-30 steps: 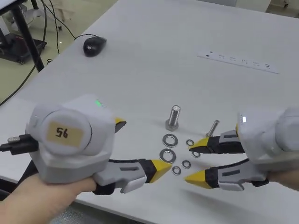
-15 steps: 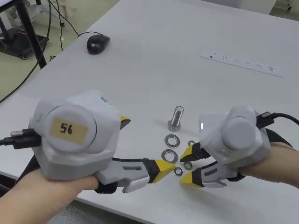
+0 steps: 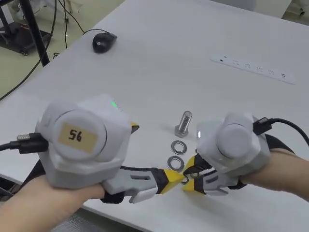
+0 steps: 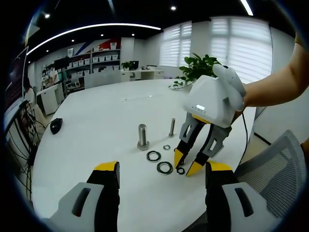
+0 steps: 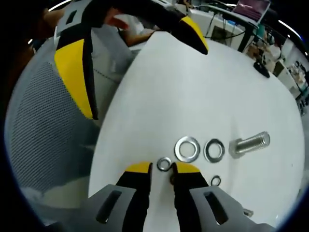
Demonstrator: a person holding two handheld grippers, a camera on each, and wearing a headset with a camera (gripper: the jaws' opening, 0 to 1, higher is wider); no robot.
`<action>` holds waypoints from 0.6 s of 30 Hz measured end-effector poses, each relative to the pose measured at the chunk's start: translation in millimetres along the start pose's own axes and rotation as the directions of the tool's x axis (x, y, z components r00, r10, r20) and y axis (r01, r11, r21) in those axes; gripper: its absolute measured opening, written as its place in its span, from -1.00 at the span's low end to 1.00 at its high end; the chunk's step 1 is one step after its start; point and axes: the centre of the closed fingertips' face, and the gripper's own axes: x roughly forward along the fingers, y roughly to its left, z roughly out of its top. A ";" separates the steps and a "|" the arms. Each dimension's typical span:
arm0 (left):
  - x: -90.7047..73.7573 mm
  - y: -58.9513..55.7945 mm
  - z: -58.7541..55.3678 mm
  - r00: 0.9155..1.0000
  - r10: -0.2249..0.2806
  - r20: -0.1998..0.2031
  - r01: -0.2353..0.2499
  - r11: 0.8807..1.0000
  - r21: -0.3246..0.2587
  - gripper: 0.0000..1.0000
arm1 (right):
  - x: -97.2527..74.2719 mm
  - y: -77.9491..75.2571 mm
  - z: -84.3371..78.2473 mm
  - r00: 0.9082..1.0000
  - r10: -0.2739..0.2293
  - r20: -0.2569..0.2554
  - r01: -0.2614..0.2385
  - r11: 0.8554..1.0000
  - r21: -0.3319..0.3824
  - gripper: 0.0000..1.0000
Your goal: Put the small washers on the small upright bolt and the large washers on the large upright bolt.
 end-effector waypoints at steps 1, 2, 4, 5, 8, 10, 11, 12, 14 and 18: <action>0.0 -0.3 -0.2 1.000 -0.001 0.000 0.001 1.000 0.001 0.43 | 0.0 -0.3 -0.2 1.000 0.001 -0.004 -0.001 1.000 -0.002 -0.64; -0.2 -0.7 -0.8 1.000 -0.003 -0.004 0.003 1.000 0.002 0.43 | 0.0 -1.6 -0.3 1.000 0.001 -0.014 -0.001 1.000 -0.007 -0.66; -0.7 -1.6 -0.5 1.000 -0.005 0.000 0.005 1.000 0.002 0.43 | 0.0 -1.1 -0.6 0.999 0.009 -0.032 -0.011 0.999 -0.036 -0.67; -1.0 -2.0 -0.3 1.000 -0.007 0.001 0.007 1.000 0.000 0.43 | 0.1 -1.1 -0.6 0.999 0.009 -0.038 -0.011 0.999 -0.039 -0.67; -1.7 -1.5 -0.4 1.000 -0.003 0.001 0.003 1.000 0.003 0.43 | 0.1 -1.4 -0.6 0.999 0.004 -0.048 -0.006 0.999 -0.042 -0.69; -1.9 -1.9 -0.8 1.000 -0.005 0.000 0.005 1.000 0.003 0.43 | 0.4 -1.6 -0.5 0.999 0.002 -0.050 -0.004 0.999 -0.048 -0.70; -1.9 -2.5 -0.9 1.000 -0.007 -0.001 0.007 1.000 0.002 0.43 | 0.4 -1.6 -0.5 0.999 0.000 -0.051 -0.003 0.999 -0.046 -0.70; -1.9 -2.8 -1.0 1.000 -0.007 0.000 0.007 1.000 0.003 0.43 | 0.4 -2.7 -0.2 0.999 -0.008 -0.051 0.005 0.999 -0.053 -0.71; -1.9 -3.7 -1.9 1.000 -0.009 -0.005 0.009 1.000 0.007 0.43 | 0.3 -1.9 -0.3 0.999 -0.009 -0.049 0.006 0.999 -0.051 -0.72; -1.5 -5.4 -3.3 1.000 -0.012 -0.011 0.012 1.000 0.010 0.43 | -0.3 -4.1 -0.2 0.999 -0.008 -0.033 0.007 1.000 -0.022 -0.75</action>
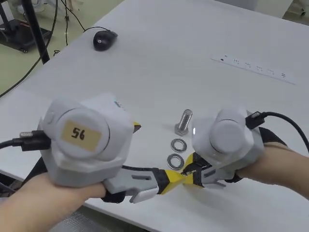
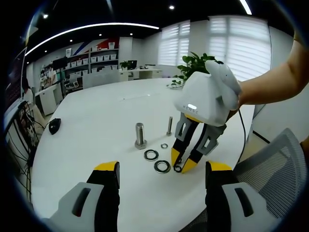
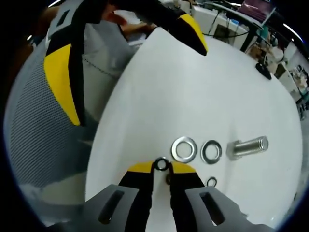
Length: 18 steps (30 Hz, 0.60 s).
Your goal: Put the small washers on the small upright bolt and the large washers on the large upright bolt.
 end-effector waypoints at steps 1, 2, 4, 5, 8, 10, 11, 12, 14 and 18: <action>0.4 -0.8 -0.8 1.000 -0.002 -0.005 0.002 1.000 0.000 0.43 | 0.0 -0.4 0.2 1.000 -0.002 0.006 0.002 1.000 0.006 -0.75; 0.8 -1.3 -1.4 1.000 -0.003 -0.008 0.003 1.000 0.003 0.43 | -0.2 -1.7 0.4 1.000 -0.012 0.011 0.012 1.000 0.013 -0.76; 1.1 -2.6 -2.8 1.000 -0.006 -0.017 0.006 1.000 0.005 0.43 | -2.3 -3.5 -0.2 1.000 -0.023 0.018 0.023 1.000 0.015 -0.76; 1.4 -3.3 -2.8 1.000 -0.008 -0.017 0.009 1.000 0.008 0.43 | -3.6 -3.1 0.3 1.000 -0.018 0.025 0.017 1.000 0.024 -0.76; 1.9 -3.2 -4.2 1.000 -0.010 -0.028 0.011 1.000 0.013 0.43 | -12.7 -4.8 1.6 0.999 -0.029 0.044 0.028 0.999 0.039 -0.76; 2.0 -2.2 -3.5 0.999 -0.011 -0.033 0.011 1.000 0.015 0.43 | -20.7 -7.0 1.4 0.997 -0.040 0.060 0.037 0.998 0.051 -0.76; 1.8 -1.9 -2.8 0.999 -0.011 -0.033 0.012 1.000 0.015 0.43 | -24.0 -8.3 0.3 0.997 -0.045 0.063 0.041 0.997 0.058 -0.76; 1.6 -1.5 -2.1 0.999 -0.011 -0.033 0.012 1.000 0.016 0.43 | -27.1 -9.1 -0.7 0.997 -0.044 0.067 0.040 0.997 0.065 -0.76; 1.9 -0.7 -1.0 0.999 -0.011 -0.038 0.012 1.000 0.025 0.43 | -36.2 -13.6 -3.7 0.995 -0.061 0.078 0.055 0.995 0.082 -0.76; 4.2 0.0 -1.4 0.998 -0.016 -0.064 0.019 0.999 0.051 0.43 | -54.8 -25.3 -18.3 0.991 -0.108 0.083 0.096 0.987 0.129 -0.76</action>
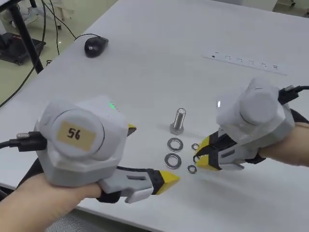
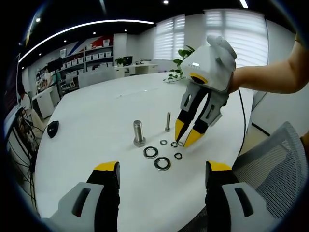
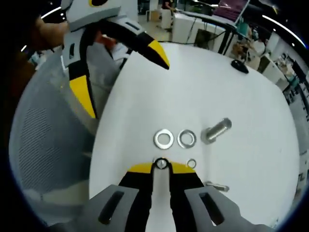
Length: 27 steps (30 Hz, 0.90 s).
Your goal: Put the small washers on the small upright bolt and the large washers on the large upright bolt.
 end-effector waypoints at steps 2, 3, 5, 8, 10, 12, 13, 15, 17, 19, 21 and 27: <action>1.0 -0.5 0.4 1.000 -0.004 -0.005 0.004 1.000 0.005 0.43 | -8.3 -8.1 -9.8 1.000 -0.027 -0.003 0.027 0.999 0.029 -0.76; 1.8 -1.2 1.2 1.000 -0.007 -0.007 0.007 1.000 0.008 0.43 | -11.3 -11.5 -13.4 0.999 -0.037 -0.003 0.037 0.998 0.041 -0.76; 3.3 -1.9 2.7 1.000 -0.010 -0.009 0.010 1.000 0.015 0.43 | -19.3 -18.4 -21.5 0.998 -0.056 -0.005 0.056 0.996 0.063 -0.76; 5.1 -2.0 4.7 1.000 -0.013 -0.010 0.014 1.000 0.016 0.43 | -28.6 -26.2 -28.5 0.997 -0.074 -0.012 0.075 0.994 0.076 -0.76; 6.1 -1.7 5.5 1.000 -0.013 -0.013 0.013 1.000 0.022 0.43 | -36.0 -34.2 -30.1 0.995 -0.096 -0.014 0.097 0.992 0.084 -0.76; 6.9 -1.2 5.7 1.000 -0.013 -0.015 0.014 1.000 0.027 0.43 | -41.2 -41.7 -29.3 0.994 -0.110 -0.009 0.110 0.989 0.093 -0.76; 7.5 -1.7 5.8 1.000 -0.017 -0.017 0.018 1.000 0.025 0.43 | -42.7 -44.5 -29.0 0.993 -0.115 -0.007 0.115 0.989 0.096 -0.76; 8.7 -1.9 5.0 1.000 -0.018 -0.023 0.019 0.999 0.033 0.43 | -43.2 -51.8 -29.2 0.992 -0.127 -0.002 0.126 0.987 0.103 -0.76; 9.9 -2.3 3.8 0.999 -0.021 -0.026 0.022 0.999 0.037 0.43 | -43.3 -56.8 -26.6 0.991 -0.132 -0.004 0.131 0.986 0.103 -0.76; 10.3 -2.5 2.5 0.999 -0.025 -0.031 0.026 0.999 0.028 0.43 | -43.3 -61.5 -25.7 0.991 -0.134 -0.006 0.134 0.986 0.100 -0.76; 10.0 -1.0 2.1 0.999 -0.019 -0.033 0.020 0.999 0.028 0.42 | -44.3 -66.3 -23.1 0.991 -0.133 -0.008 0.133 0.987 0.092 -0.76; 8.1 1.1 1.9 0.999 -0.017 -0.029 0.018 1.000 0.014 0.42 | -41.0 -74.3 -21.9 0.995 -0.096 -0.041 0.098 0.993 0.072 -0.76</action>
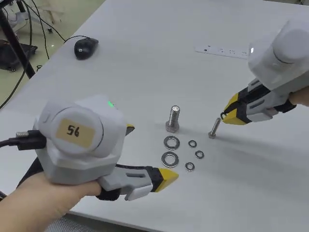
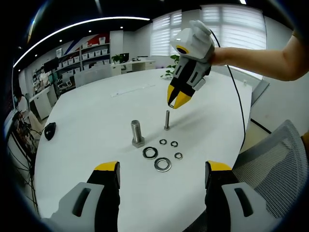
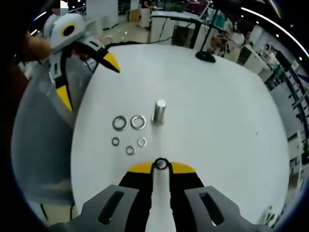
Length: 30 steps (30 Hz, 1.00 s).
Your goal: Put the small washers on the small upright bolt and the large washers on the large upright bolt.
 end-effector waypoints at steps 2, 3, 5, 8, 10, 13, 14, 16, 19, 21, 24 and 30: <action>-0.6 0.9 -0.4 1.000 0.002 0.000 -0.002 1.000 0.000 0.42 | 1.0 -0.2 0.1 1.000 -0.003 -0.013 0.003 1.000 -0.015 -0.76; -0.8 1.1 -0.8 1.000 0.002 -0.002 -0.002 1.000 -0.002 0.42 | 1.4 -0.2 1.0 1.000 0.002 -0.014 -0.002 1.000 -0.012 -0.76; -1.0 2.0 -0.9 1.000 0.004 -0.003 -0.004 1.000 -0.005 0.42 | 3.1 -2.0 1.9 1.000 0.006 -0.021 -0.006 1.000 -0.012 -0.76; -0.2 3.3 -0.5 1.000 0.005 -0.002 -0.005 1.000 -0.006 0.42 | 7.0 -1.6 -0.4 0.999 0.024 -0.042 -0.024 1.000 -0.009 -0.76; 0.6 3.8 -0.9 1.000 0.005 -0.005 -0.005 1.000 -0.007 0.42 | 8.7 -0.4 -2.5 0.998 0.030 -0.052 -0.031 0.999 -0.023 -0.76; 1.6 3.4 -2.2 1.000 0.003 -0.010 -0.003 1.000 -0.010 0.42 | 9.6 0.6 -1.1 0.998 0.038 -0.048 -0.039 0.999 -0.021 -0.76; 1.9 3.2 -2.8 1.000 0.004 -0.012 -0.004 1.000 -0.011 0.42 | 10.0 0.7 -0.4 0.998 0.039 -0.049 -0.040 0.999 -0.022 -0.76; 2.1 2.6 -3.4 1.000 0.003 -0.013 -0.003 1.000 -0.013 0.42 | 12.3 0.3 0.0 0.998 0.040 -0.054 -0.042 0.999 -0.027 -0.76; 2.0 2.0 -3.4 1.000 0.002 -0.011 -0.002 1.000 -0.019 0.42 | 17.2 1.8 -4.5 0.996 0.051 -0.073 -0.053 0.998 -0.028 -0.76; 1.4 2.0 -3.1 1.000 0.002 -0.009 -0.002 1.000 -0.020 0.42 | 18.9 2.8 -8.1 0.995 0.047 -0.090 -0.051 0.998 -0.040 -0.76; 0.5 2.9 -4.5 1.000 0.005 -0.011 -0.005 1.000 -0.022 0.42 | 23.5 3.5 -9.1 0.994 0.052 -0.092 -0.057 0.997 -0.043 -0.76; -0.4 3.1 -6.0 1.000 0.009 -0.005 -0.009 0.999 -0.035 0.42 | 35.7 3.9 -14.1 0.991 0.064 -0.113 -0.070 0.996 -0.051 -0.76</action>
